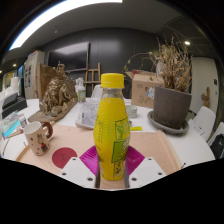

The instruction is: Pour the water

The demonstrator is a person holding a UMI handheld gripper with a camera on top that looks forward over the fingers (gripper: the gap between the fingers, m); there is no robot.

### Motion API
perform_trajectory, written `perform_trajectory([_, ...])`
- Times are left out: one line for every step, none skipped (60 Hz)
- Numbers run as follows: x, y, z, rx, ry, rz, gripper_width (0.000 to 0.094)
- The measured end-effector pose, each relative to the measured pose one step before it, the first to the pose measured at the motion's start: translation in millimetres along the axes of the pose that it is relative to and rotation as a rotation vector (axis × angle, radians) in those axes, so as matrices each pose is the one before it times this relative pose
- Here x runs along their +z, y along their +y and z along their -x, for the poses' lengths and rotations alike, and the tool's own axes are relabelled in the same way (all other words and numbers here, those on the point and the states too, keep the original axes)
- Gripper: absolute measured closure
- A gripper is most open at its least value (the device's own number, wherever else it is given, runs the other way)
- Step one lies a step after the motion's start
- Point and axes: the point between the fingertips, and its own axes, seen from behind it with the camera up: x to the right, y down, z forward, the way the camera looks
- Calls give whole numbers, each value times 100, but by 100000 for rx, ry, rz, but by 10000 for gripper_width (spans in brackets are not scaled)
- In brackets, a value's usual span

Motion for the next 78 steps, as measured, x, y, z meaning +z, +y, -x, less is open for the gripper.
perform_trajectory([469,-113,-496,-784,-146,37,632])
perform_trajectory([-523,103,373,-487,861,-44,650])
perform_trajectory([-94,-15,-20,-737,778,-10,663])
perform_trajectory([-87,-60,-37,-800,953,-177,675])
perform_trajectory([-86,-77,-85,-915,1082,-91,676])
perform_trajectory([-73,-75,-41,-943,1063,-80,677])
perform_trajectory([-77,-67,-6,-683,834,-50,677])
perform_trajectory([241,-170,-419,-665,29,128,677])
perform_trajectory([-193,-140,236,-480,554,165,676])
perform_trajectory([-58,-170,5,-427,542,-35,677])
perform_trajectory([-15,-30,-97,-298,889,-342,677])
perform_trajectory([-18,-102,-71,-495,927,-133,677])
perform_trajectory([-15,-81,-16,-940,640,191,677])
perform_trajectory([2,-74,2,-1223,484,345,678])
perform_trajectory([-24,-144,-21,-1224,641,297,678])
perform_trajectory([-115,-440,-135,-1062,872,341,678])
perform_trajectory([-79,-306,-13,-1225,1187,-98,677])
perform_trajectory([-63,-290,-22,-1520,918,-63,677])
perform_trajectory([-98,-333,-28,-1876,759,-38,677])
perform_trajectory([-95,-387,-56,-2039,905,-120,676])
perform_trajectory([-106,-450,-81,-2127,1204,-181,676])
perform_trajectory([4,-375,-163,-2238,1267,-256,677])
perform_trajectory([-150,-518,-13,-2650,1398,-83,677])
perform_trajectory([-121,-517,-109,-2846,1234,-265,676])
perform_trajectory([-124,-555,-65,-3018,1142,-390,676])
perform_trajectory([-120,-597,-43,-3228,1023,-555,676])
perform_trajectory([-105,-591,-36,-3495,1044,-547,675])
perform_trajectory([-106,-572,-2,-3632,1131,-653,676])
perform_trajectory([-147,-669,-28,-3947,1312,-598,676])
perform_trajectory([-105,-634,-13,-4051,1156,-699,677])
perform_trajectory([-79,-634,19,-4216,1083,-665,676])
perform_trajectory([-81,-624,62,-4471,940,-576,677])
perform_trajectory([-73,-634,99,-4713,789,-605,677])
perform_trajectory([-56,-630,97,-4642,653,-706,677])
perform_trajectory([-64,-631,66,-4472,488,-886,677])
perform_trajectory([-56,-624,76,-4459,534,-851,677])
perform_trajectory([-39,-642,136,-4574,504,-828,678])
perform_trajectory([-29,-607,148,-4683,489,-852,678])
perform_trajectory([-3,-620,104,-4822,512,-957,678])
perform_trajectory([-2,-617,56,-5044,606,-1004,678])
perform_trajectory([24,-580,53,-5299,636,-967,678])
perform_trajectory([66,-573,104,-5393,595,-947,678])
perform_trajectory([33,-574,83,-5325,604,-1091,678])
perform_trajectory([48,-605,94,-5103,581,-1156,677])
perform_trajectory([72,-577,108,-4946,551,-1093,677])
perform_trajectory([60,-532,106,-4786,516,-910,677])
perform_trajectory([69,-492,130,-4736,371,-873,678])
perform_trajectory([89,-478,147,-4645,251,-840,677])
perform_trajectory([120,-432,114,-4572,271,-699,677])
perform_trajectory([198,-266,28,-4344,158,-810,679])
perform_trajectory([75,-297,2,-4283,326,-243,678])
perform_trajectory([65,-318,10,-3907,327,-567,678])
perform_trajectory([104,-318,-8,-3932,389,-582,678])
perform_trajectory([159,-276,-48,-3787,554,-432,677])
perform_trajectory([181,-207,-83,-3822,709,-72,677])
perform_trajectory([149,-108,-118,-3733,640,165,679])
perform_trajectory([102,-85,-138,-3457,577,266,679])
perform_trajectory([111,-110,-143,-3118,533,132,679])
perform_trajectory([161,-23,-66,-2696,471,-82,679])
perform_trajectory([103,-82,-173,-2676,497,343,678])
perform_trajectory([80,-183,-91,-2676,385,46,679])
perform_trajectory([49,-167,-167,-2699,488,-262,679])
perform_trajectory([89,-245,-193,-2487,615,-513,680])
perform_trajectory([66,-220,-232,-2321,830,-495,680])
perform_trajectory([76,-210,-238,-2355,931,-412,680])
perform_trajectory([54,-192,-199,-2514,792,-368,679])
perform_trajectory([87,-213,-126,-2443,673,-282,679])
perform_trajectory([49,-194,-174,-2150,583,-377,680])
perform_trajectory([83,-179,-120,-1641,388,-383,681])
perform_trajectory([41,-117,-203,-1430,601,-230,679])
perform_trajectory([34,-83,-126,-1095,364,-142,679])
perform_trajectory([21,-52,-66,-670,78,-90,678])
perform_trajectory([13,-63,-36,-191,-129,28,679])
perform_trajectory([-22,-47,-11,314,-303,29,680])
perform_trajectory([-31,-48,2,644,-391,8,679])
perform_trajectory([-36,-58,12,759,-419,-57,679])
perform_trajectory([-22,-48,-2,657,-190,-183,680])
perform_trajectory([-55,-60,-70,1016,-196,-123,679])
